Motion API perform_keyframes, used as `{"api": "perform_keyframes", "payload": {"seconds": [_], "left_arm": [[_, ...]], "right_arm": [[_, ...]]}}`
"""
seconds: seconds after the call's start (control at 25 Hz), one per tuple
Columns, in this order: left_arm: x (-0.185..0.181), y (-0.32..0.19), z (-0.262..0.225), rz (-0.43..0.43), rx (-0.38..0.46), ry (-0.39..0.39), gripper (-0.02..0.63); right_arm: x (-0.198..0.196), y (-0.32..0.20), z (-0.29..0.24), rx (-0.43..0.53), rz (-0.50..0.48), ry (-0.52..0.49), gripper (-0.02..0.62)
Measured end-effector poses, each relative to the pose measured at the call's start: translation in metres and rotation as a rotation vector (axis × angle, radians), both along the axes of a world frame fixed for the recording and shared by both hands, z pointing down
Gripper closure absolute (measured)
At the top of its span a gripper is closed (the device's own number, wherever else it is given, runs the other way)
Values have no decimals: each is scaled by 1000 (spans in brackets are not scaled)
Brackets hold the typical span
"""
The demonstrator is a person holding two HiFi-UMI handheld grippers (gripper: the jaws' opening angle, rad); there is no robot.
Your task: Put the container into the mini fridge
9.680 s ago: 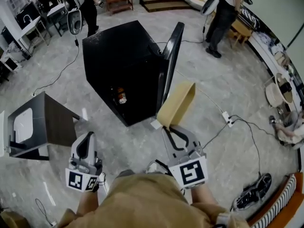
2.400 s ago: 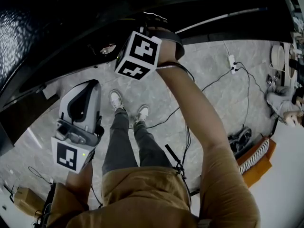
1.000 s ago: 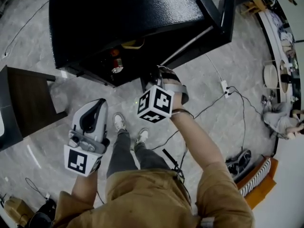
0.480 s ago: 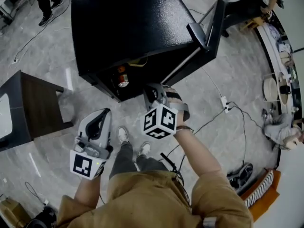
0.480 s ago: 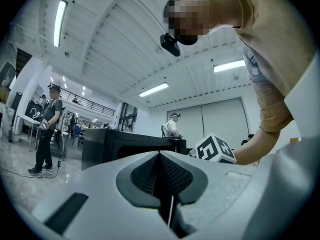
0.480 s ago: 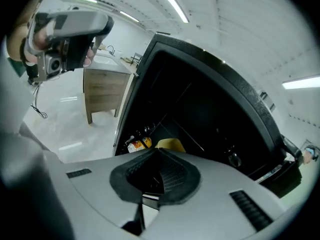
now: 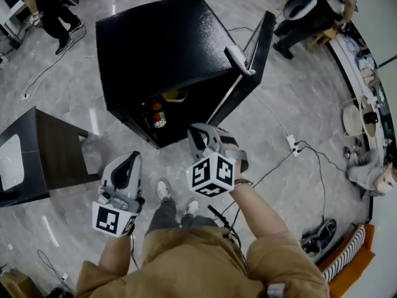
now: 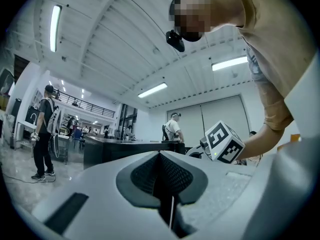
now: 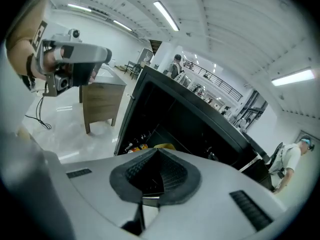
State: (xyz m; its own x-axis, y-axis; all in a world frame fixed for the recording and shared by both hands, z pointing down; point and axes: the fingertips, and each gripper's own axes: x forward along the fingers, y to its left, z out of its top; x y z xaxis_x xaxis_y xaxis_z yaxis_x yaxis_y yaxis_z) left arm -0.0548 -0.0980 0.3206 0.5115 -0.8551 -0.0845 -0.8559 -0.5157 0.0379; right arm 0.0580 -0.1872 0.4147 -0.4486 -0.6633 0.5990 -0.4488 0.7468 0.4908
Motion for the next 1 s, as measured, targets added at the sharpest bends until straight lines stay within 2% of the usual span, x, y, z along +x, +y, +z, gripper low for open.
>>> {"api": "perform_keyframes", "payload": {"seconds": [0.24,0.52,1.0], "left_arm": [[12,9,-21,10,21,3,604],[11,26,-47,-5,35,23,604],[11,46,-81,2,65,7,604]], "right_arm": [[9,16,-33,19,19,-65,594],[12,44,-62,22,11,-130,594],[33,77,-133,60,96,-318,594]]}}
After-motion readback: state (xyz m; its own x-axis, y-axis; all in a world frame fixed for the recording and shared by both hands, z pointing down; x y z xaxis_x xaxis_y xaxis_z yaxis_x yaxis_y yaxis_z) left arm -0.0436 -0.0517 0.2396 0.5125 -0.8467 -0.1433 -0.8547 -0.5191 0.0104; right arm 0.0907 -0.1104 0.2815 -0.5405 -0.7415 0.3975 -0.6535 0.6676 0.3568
